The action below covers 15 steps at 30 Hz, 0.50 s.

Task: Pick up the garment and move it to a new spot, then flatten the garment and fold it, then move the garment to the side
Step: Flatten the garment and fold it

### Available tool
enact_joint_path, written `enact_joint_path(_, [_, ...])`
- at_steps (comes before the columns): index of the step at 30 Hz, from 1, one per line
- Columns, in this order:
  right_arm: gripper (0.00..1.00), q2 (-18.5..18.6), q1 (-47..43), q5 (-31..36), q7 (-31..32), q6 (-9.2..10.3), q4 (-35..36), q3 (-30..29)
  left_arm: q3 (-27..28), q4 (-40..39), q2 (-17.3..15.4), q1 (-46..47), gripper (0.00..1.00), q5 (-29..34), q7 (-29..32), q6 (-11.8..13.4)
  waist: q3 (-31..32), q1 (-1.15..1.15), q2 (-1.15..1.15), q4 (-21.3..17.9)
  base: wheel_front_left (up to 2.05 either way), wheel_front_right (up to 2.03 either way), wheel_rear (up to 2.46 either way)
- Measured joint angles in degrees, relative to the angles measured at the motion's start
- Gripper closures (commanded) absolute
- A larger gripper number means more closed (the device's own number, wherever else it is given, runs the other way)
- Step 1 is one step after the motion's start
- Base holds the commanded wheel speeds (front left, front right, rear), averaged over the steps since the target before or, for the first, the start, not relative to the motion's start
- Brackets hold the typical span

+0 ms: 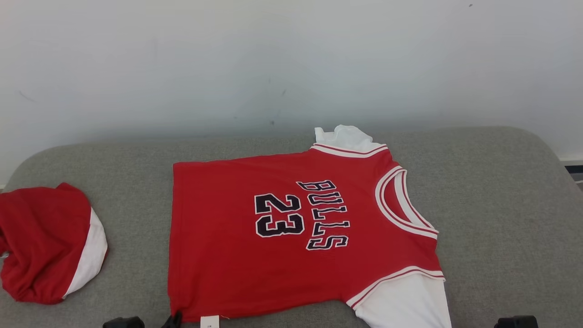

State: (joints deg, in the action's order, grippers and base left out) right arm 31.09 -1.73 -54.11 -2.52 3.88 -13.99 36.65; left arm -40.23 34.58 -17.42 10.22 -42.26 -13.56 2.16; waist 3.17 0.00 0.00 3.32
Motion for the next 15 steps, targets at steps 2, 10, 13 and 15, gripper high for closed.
enact_joint_path(2, [1.00,0.51,-0.65,-0.58,0.55,0.23,0.80,-0.20,0.08,-0.05,-0.12,0.03,1.00,0.00,0.00,0.37,-0.06,0.00,0.00,-0.21,0.00,0.00,0.00])
enact_joint_path(10, [1.00,2.19,-2.11,-1.78,2.58,1.27,3.39,-1.34,-0.02,-0.36,-0.26,0.02,1.00,0.09,0.82,0.76,-0.25,0.00,0.00,-0.83,0.00,0.00,0.00])
enact_joint_path(13, [1.00,2.18,-2.10,-1.64,3.41,1.69,3.80,-0.78,-0.30,-0.35,-0.14,0.02,1.00,0.09,1.13,0.85,-0.39,0.00,0.00,-0.81,0.00,0.00,0.00])
enact_joint_path(15, [1.00,2.08,-2.10,-1.24,3.61,1.75,3.89,-0.53,-0.33,-0.27,0.05,0.02,1.00,0.08,1.45,0.86,-0.49,0.00,0.00,-0.70,0.00,0.00,0.00])
